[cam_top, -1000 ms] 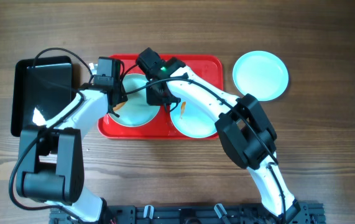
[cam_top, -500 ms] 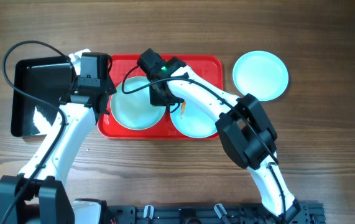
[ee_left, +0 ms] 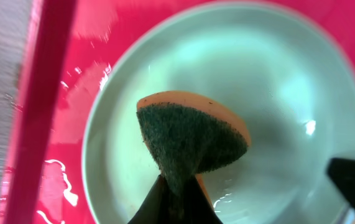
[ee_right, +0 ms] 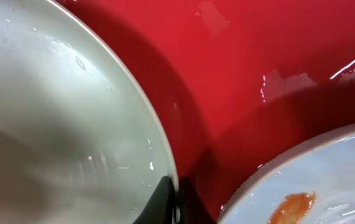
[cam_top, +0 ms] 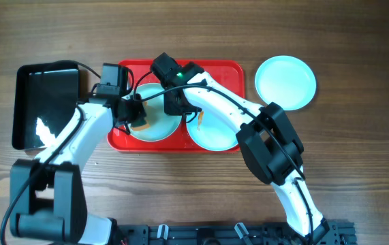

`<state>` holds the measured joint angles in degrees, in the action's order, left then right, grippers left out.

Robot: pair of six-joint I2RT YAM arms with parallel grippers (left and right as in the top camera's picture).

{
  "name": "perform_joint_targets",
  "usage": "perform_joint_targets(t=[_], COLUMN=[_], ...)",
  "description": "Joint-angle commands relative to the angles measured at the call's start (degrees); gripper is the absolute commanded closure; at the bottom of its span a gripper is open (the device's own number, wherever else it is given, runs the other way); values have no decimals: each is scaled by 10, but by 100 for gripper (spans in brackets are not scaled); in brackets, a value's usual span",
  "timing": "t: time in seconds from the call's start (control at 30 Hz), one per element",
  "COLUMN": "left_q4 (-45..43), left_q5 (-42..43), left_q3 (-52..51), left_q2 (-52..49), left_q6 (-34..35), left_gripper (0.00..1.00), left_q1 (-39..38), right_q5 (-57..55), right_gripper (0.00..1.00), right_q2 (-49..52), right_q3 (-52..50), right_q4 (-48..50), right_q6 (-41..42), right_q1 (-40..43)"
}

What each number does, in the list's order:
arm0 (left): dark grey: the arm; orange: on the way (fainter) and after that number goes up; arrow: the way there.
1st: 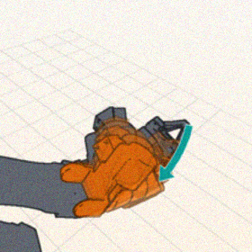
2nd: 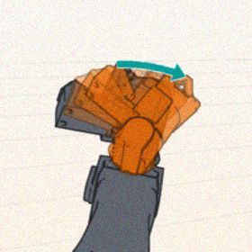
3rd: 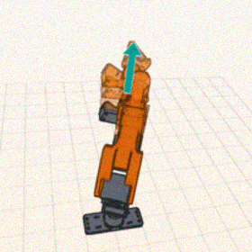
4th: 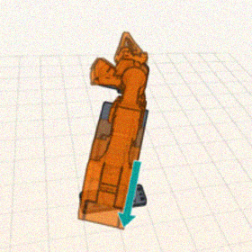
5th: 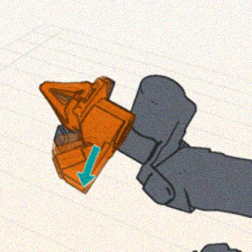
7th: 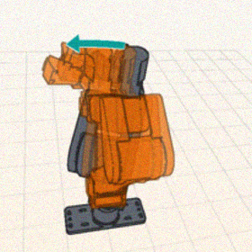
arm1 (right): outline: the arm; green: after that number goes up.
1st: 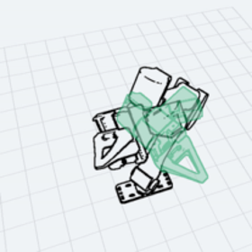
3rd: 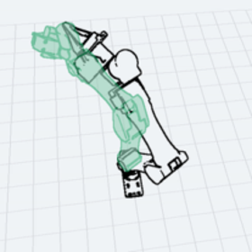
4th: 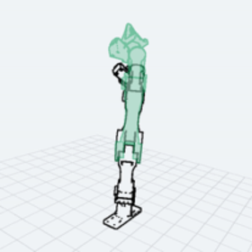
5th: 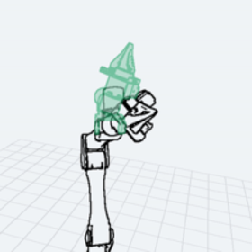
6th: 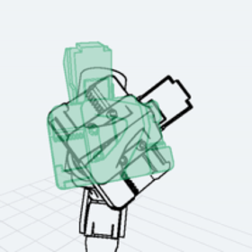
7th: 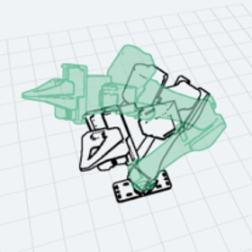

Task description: Clean dirty plates on tray and stack at the side

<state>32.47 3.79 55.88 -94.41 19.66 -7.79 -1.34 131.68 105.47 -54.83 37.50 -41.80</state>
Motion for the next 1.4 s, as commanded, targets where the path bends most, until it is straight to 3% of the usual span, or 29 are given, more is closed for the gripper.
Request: perform_joint_targets(t=[0.0,0.23,0.3,0.6,0.83,1.0,1.37], left_q4=[11,19,19,22,64,90,85], left_q5=[-29,-216,-235,-223,-205,-203,-117], left_q3=[3,3,4,9,8,6,6], left_q2=[-22,-13,-1,122,179,170,167], left_q6=[3,3,3,3,4,8,7], left_gripper=[96,96,96,96,96,96,96], left_q1=[-2,-1,-2,-2,-1,-1,-2], right_q5=[-16,-17,-17,-17,-45,-156,-456], right_gripper=[96,96,96,96,96,96,96], right_q2=[-17,-17,-17,-20,-57,-106,-146], right_q3=[2,2,2,5,58,117,121], right_q4=[-2,-8,-9,19,16,-27,-93], right_q6=[4,0,0,-1,-61,-105,-229], right_q1=[3,3,3,3,11,14,-12])
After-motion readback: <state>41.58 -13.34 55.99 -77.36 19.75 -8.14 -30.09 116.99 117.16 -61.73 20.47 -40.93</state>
